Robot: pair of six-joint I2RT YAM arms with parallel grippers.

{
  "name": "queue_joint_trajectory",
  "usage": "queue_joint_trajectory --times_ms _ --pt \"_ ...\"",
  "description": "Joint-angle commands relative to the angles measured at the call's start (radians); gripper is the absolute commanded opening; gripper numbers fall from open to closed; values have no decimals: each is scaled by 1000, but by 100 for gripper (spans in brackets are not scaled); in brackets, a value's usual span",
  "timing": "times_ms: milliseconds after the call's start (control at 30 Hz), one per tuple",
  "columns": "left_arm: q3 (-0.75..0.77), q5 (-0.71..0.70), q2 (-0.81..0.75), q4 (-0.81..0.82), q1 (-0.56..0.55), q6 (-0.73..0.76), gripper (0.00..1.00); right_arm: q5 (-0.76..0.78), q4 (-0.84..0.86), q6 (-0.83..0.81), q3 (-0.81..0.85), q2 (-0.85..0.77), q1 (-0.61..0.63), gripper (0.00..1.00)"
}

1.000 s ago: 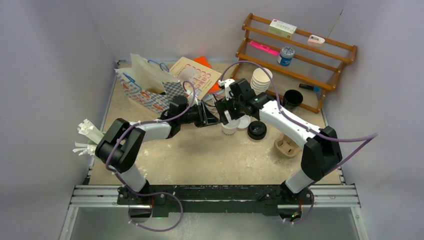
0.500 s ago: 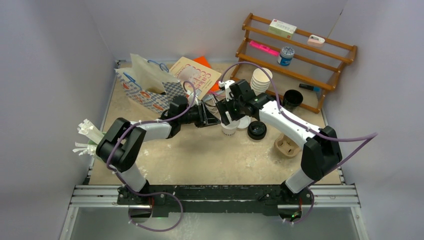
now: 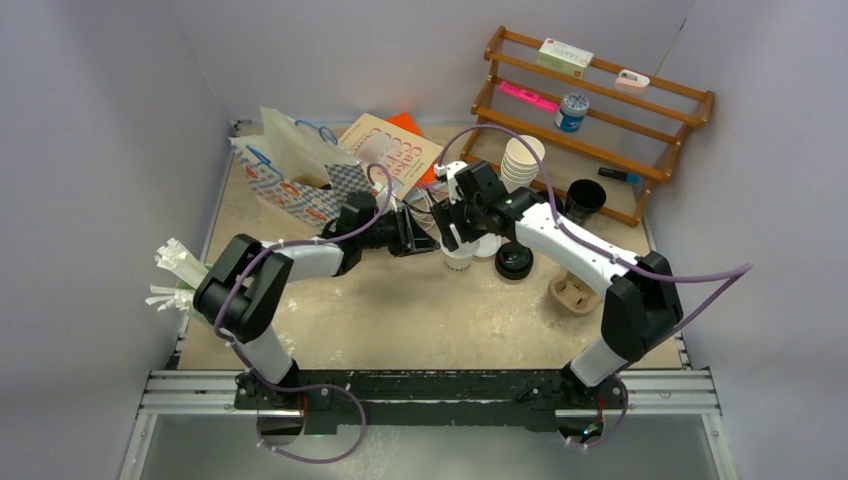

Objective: Pack the takeout coffee

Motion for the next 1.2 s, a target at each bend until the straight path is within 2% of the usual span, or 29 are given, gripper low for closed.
queue_joint_trajectory --times_ms 0,600,867,1167 --pt "48 0 12 -26 -5 46 31 43 -53 5 -13 35 23 76" --pt "57 -6 12 -30 -9 45 31 140 -80 28 -44 51 28 78" --pt "48 -20 -48 -58 -10 33 31 144 -71 61 -58 31 27 78" --pt "12 -15 -30 93 -11 -90 37 88 -47 104 -73 3 27 78"
